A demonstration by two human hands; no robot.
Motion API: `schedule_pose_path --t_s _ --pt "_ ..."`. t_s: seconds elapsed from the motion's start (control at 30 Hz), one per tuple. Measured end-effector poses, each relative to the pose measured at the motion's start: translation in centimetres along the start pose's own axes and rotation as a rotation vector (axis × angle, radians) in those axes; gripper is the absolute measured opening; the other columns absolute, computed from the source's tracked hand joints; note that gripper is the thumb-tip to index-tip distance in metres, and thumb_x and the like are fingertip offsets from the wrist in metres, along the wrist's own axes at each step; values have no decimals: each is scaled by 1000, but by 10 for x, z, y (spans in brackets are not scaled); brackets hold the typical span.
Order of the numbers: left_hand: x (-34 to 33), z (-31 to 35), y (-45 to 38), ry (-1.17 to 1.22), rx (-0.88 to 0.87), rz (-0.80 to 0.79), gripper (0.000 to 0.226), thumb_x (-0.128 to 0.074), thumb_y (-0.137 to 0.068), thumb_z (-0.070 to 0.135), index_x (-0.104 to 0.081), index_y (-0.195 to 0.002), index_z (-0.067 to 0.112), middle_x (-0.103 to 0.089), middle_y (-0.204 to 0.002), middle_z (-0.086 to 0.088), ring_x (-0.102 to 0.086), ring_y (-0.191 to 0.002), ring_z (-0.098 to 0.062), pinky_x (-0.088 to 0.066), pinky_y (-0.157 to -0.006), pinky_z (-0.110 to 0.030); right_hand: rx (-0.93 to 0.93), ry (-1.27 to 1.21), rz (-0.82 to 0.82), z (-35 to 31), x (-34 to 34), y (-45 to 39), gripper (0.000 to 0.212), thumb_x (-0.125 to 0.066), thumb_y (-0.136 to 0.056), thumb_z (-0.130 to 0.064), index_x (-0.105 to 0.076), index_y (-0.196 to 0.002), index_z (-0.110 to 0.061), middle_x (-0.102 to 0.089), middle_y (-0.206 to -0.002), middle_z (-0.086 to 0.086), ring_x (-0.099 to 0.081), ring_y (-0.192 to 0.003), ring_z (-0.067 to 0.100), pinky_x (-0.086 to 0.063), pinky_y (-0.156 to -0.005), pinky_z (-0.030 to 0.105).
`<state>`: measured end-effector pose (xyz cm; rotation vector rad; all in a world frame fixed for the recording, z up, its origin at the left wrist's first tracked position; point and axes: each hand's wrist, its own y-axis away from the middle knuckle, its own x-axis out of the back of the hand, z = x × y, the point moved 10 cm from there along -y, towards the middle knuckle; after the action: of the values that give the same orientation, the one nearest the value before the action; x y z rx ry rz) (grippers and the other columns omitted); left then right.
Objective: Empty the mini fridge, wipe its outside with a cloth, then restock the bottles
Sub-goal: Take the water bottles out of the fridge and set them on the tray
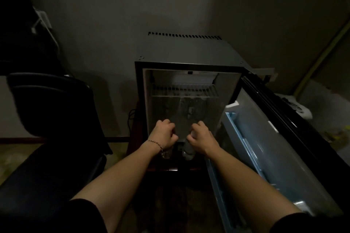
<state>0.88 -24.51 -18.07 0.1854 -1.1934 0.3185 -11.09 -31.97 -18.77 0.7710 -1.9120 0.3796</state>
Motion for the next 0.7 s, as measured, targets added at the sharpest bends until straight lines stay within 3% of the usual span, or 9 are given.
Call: schedule_pose_path --t_s 0.1,0.23,0.43,0.7 --pt "0 14 40 12 44 41 27 -61 -86 32 -66 -103 13 -57 -110 -7 -52 -103 -29 -42 -92 -34 103 25 7 -11 1 38 21 -61 -93 -29 -52 -102 -13 -41 -108 5 -56 -95 30 -49 -83 41" --pt "-12 35 96 24 88 73 24 -63 -85 30 -68 -101 13 -57 -108 -6 -52 -102 -26 -41 -89 -30 168 3 -64 -18 -10 93 20 -62 -94 -29 -52 -104 -15 -43 -114 3 -56 -97 22 -52 -86 40" --pt "-29 56 166 21 132 69 19 -63 -84 31 -66 -98 18 -54 -102 0 -51 -98 -20 -46 -88 -31 169 -24 -105 -11 -24 166 18 -64 -92 -30 -56 -102 -17 -44 -111 1 -56 -93 19 -54 -84 40" --pt "-38 93 227 48 72 79 21 -63 -86 27 -65 -105 18 -55 -110 0 -45 -98 -15 -43 -87 -26 127 -22 -91 5 -30 249 16 -65 -91 -30 -56 -97 -18 -44 -108 -2 -53 -91 16 -53 -83 36"
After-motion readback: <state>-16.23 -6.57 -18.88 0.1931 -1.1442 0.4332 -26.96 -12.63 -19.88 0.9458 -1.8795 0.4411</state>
